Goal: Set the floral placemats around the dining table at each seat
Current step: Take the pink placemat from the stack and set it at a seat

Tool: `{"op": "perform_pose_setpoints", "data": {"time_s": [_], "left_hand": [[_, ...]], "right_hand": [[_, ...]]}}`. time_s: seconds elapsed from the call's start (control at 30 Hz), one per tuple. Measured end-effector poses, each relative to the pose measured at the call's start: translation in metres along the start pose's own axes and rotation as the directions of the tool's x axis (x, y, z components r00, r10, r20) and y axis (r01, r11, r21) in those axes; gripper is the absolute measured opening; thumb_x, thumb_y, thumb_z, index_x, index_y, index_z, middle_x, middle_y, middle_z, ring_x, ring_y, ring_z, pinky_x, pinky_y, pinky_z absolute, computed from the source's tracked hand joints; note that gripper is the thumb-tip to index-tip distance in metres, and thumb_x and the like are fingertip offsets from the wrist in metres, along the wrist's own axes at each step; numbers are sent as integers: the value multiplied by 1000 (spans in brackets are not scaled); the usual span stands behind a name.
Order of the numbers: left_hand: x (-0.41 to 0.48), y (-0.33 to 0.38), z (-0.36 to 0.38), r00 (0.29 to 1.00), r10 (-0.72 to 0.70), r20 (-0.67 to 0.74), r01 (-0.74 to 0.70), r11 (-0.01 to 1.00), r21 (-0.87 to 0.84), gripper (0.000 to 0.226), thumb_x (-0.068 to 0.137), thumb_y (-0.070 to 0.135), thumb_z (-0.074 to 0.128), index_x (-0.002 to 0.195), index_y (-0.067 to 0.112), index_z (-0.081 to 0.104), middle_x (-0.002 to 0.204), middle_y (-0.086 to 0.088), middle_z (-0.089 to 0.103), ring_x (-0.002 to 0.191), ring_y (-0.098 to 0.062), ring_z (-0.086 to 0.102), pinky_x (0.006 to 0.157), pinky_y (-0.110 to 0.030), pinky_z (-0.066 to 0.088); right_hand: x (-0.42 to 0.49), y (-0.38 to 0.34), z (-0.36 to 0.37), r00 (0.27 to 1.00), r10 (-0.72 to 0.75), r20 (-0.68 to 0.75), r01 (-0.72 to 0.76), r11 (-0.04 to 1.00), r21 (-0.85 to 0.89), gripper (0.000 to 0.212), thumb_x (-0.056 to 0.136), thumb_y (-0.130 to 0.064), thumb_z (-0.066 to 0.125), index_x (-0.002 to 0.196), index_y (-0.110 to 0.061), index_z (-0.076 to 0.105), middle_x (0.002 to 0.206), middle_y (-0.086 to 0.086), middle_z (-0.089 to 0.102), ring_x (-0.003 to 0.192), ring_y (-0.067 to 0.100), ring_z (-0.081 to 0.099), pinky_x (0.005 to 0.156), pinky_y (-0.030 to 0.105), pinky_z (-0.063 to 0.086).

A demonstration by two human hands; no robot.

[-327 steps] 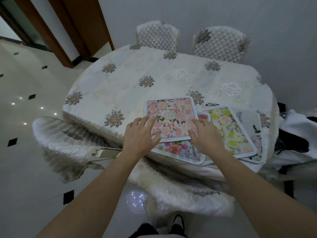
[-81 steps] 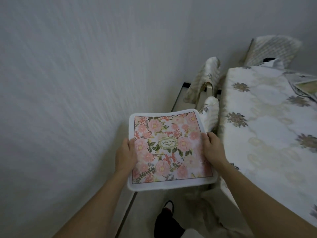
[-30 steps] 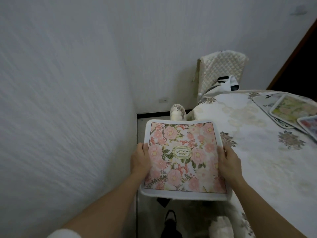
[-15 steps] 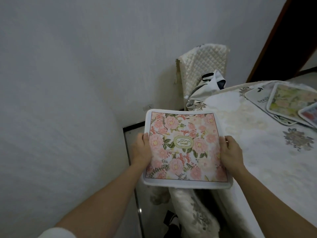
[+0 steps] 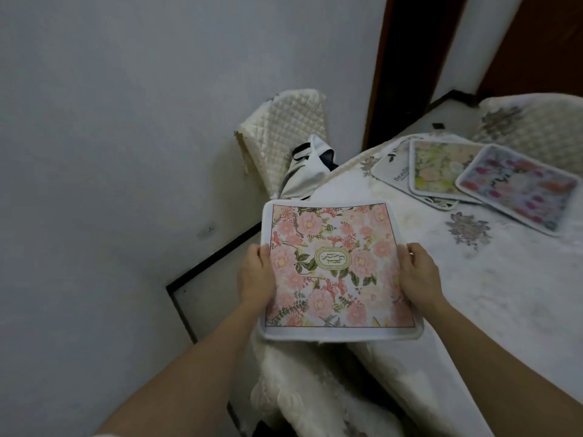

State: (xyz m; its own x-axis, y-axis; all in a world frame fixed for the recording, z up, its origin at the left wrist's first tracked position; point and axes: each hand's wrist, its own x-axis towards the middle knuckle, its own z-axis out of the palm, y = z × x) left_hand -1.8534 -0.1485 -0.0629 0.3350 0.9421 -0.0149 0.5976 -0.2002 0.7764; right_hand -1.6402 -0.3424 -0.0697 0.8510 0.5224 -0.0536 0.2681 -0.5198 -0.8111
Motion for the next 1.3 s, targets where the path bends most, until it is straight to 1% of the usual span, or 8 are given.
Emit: {"op": "perform_pose_setpoints", "data": {"time_s": [0.13,0.27,0.4,0.57,0.73,0.83,1.07,1.3], "left_hand": [[20,23,45,982,98,159,-98,995,-4,30,105,35,34,91,12,49,77,3,53,68,-13,51,54,-28,36],[33,42,92,923,201,329,-194,979,-55,31,104,34,37,91,9,50,76,0,54,71,-20,53,61,-36,40],[38,58,131,787,238,569,-226,970,-92,29,105,32,38,89,10,47,75,1,52,67,-10,50,56,-28,37],[61,61,177,592,174,787,-199,978,-67,26,102,28,48,92,5,53,84,-8,56,77,-24,53,67,-35,41],[73,67,206,528,170,832,-192,978,-77,24,97,20,59,74,16,50,68,1,45,61,-14,40,58,-28,34],[76,61,223,506,162,847,-233,971,-47,24,96,21,60,76,12,49,66,1,42,59,-14,36,56,-30,31],[79,36,234,496,131,858,-256,967,0,18,94,23,63,84,9,60,74,0,58,66,-15,49,63,-29,39],[82,27,239,491,80,867,-220,975,34,21,91,24,67,77,10,61,73,-4,62,68,-19,53,66,-33,43]], "right_hand": [[-2,26,-23,985,117,-128,-119,993,-13,32,103,-33,37,95,-6,53,79,4,55,69,18,50,57,26,36],[-15,53,-47,934,265,-240,-277,961,-14,30,103,-33,36,98,-9,53,85,4,57,73,20,52,58,29,37],[-31,80,-62,875,375,-306,-406,913,-40,31,104,-32,35,96,-8,53,84,5,57,72,19,52,56,26,35],[-45,109,-68,818,500,-284,-544,833,-103,31,103,-32,37,88,-9,50,78,2,56,71,22,54,56,31,36],[-49,132,-60,758,598,-261,-627,778,-36,32,102,-26,41,74,-11,40,68,3,46,62,20,44,59,35,38],[-52,144,-50,711,659,-245,-675,738,23,33,101,-22,43,70,-14,38,66,4,42,60,19,41,62,38,43],[-66,163,-27,658,714,-240,-720,690,79,29,100,-22,47,73,-12,42,66,3,45,60,18,40,56,31,31],[-70,168,-22,626,713,-316,-735,675,68,24,98,-27,50,79,-12,53,70,4,57,65,20,52,58,30,36]]}}
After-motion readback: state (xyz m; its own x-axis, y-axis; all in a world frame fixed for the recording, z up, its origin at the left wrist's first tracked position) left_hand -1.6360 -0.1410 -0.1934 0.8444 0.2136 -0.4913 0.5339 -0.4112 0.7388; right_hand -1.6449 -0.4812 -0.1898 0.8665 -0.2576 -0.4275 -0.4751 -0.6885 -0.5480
